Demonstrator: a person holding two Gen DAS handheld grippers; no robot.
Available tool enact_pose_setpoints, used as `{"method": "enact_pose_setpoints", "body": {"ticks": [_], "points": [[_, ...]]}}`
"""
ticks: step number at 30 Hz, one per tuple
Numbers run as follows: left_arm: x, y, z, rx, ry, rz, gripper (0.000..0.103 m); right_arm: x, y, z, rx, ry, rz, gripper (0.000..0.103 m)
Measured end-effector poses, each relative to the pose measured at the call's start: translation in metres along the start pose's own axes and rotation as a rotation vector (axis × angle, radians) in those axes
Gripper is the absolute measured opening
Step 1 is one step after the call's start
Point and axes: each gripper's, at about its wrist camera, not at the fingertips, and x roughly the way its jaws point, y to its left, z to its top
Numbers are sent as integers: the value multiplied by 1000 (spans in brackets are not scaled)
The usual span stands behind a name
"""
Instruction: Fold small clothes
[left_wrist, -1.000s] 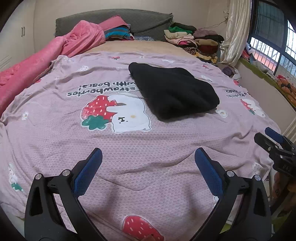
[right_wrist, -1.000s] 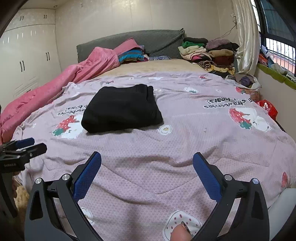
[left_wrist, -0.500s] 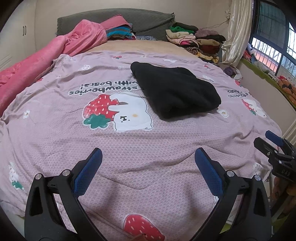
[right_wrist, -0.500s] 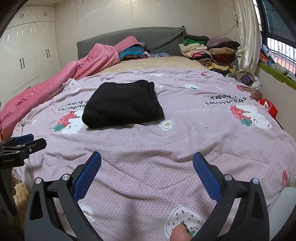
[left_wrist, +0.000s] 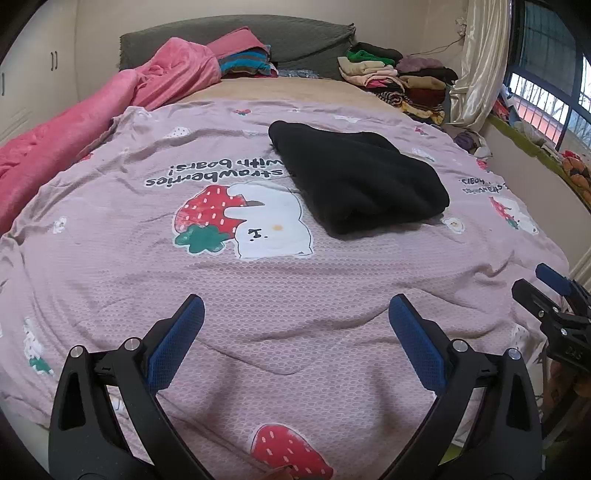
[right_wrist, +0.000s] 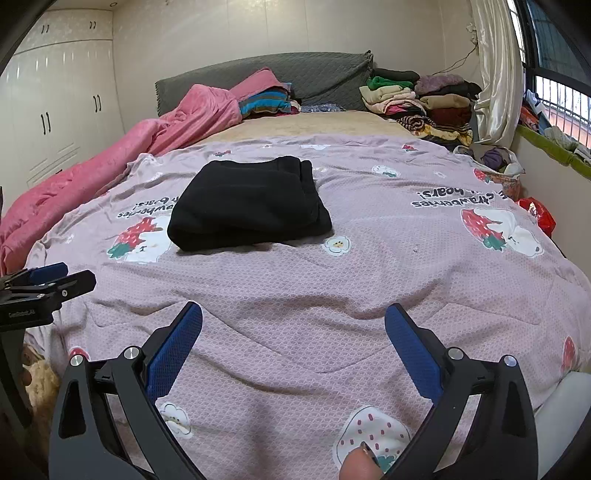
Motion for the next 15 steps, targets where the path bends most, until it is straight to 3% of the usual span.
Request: {"method": "enact_pose_setpoints", "body": {"ticks": [15], "points": [[0,1,1,-2,4,24,94,-1,3,1,-8,1,-3,99]]}}
